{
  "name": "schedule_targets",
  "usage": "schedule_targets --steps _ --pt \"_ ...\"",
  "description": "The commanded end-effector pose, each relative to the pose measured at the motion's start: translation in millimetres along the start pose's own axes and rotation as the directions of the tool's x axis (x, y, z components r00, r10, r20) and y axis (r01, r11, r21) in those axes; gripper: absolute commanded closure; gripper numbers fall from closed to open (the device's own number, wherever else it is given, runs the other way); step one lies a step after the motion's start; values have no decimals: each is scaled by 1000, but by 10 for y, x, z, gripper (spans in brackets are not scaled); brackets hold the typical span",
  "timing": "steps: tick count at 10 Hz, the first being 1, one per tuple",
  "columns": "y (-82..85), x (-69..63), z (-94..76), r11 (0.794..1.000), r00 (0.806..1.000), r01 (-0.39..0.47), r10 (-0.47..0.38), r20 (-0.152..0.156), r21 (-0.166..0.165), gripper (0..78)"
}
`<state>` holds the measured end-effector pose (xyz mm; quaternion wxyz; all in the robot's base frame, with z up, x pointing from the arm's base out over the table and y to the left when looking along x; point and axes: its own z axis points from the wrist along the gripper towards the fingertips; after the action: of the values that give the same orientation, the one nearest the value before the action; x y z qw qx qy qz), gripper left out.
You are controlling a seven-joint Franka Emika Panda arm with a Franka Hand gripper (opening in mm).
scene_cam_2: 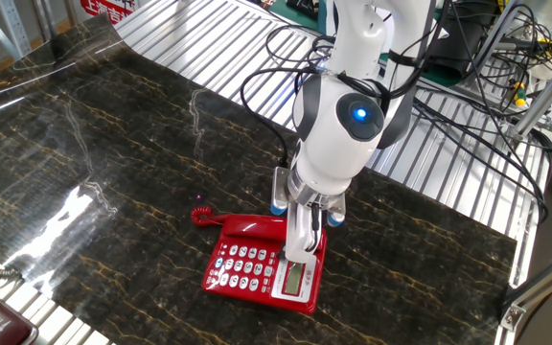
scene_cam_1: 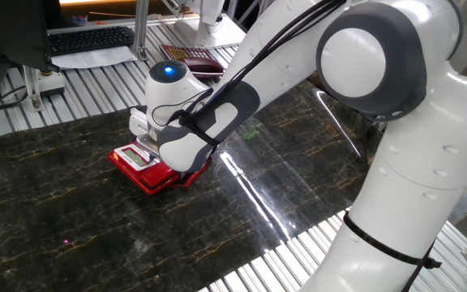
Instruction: Place the handset of the telephone on the corresponding phone cradle
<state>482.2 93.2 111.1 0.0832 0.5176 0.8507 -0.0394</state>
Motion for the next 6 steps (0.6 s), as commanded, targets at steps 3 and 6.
schedule_targets --steps 3,6 --pt "-11 -157 -260 998 997 58 -59 -50 -21 1" --pt "-60 -203 -330 997 996 75 -76 -56 -16 1"
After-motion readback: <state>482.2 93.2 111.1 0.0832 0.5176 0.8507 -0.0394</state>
